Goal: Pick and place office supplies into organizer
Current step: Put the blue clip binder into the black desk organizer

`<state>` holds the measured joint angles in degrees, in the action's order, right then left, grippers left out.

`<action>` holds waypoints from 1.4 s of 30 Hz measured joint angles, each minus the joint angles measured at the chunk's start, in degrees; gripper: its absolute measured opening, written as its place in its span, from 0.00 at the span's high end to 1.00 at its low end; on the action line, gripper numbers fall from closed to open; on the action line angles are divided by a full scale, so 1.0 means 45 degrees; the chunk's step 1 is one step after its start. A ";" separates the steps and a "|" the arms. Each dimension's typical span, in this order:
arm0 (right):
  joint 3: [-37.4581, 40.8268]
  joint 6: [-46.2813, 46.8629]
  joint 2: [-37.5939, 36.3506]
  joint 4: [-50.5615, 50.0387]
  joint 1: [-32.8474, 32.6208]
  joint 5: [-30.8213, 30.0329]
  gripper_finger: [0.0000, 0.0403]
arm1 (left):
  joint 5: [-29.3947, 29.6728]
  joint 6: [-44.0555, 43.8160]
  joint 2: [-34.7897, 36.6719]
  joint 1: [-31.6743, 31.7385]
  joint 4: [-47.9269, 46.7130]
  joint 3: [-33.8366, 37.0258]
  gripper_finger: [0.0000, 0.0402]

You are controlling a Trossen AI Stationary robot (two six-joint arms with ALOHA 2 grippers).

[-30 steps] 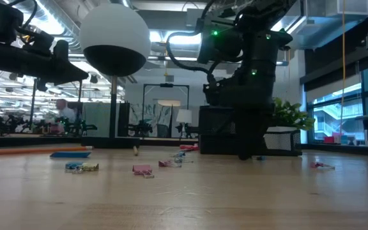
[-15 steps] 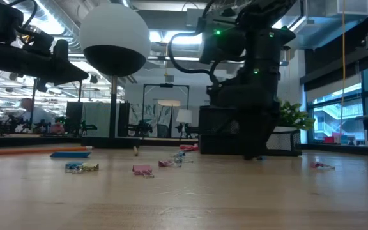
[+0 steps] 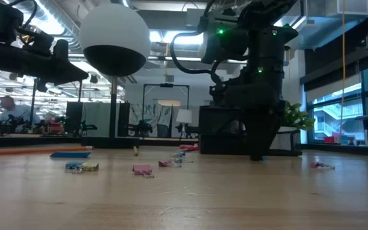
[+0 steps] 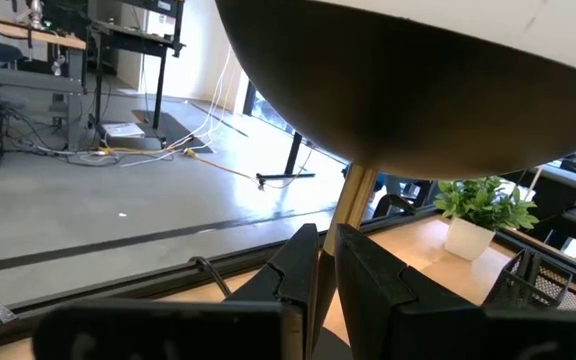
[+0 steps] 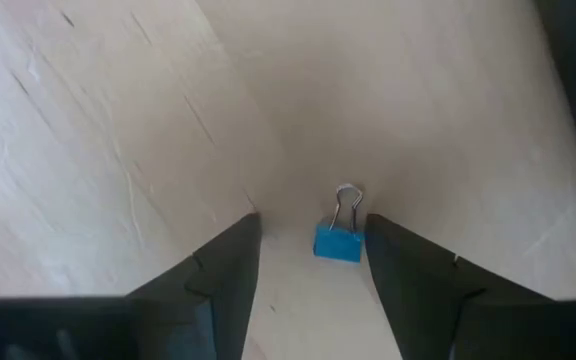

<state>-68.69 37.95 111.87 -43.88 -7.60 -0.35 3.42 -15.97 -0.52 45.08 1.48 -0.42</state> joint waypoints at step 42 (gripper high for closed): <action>0.0025 -0.0262 -0.0005 -0.0199 -0.0054 -0.0461 0.90 | 0.0000 0.0044 0.0002 0.0004 0.0000 -0.0002 0.92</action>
<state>-68.57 36.77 111.85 -44.77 -7.84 -2.43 3.42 -15.77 -0.51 45.10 1.48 -0.43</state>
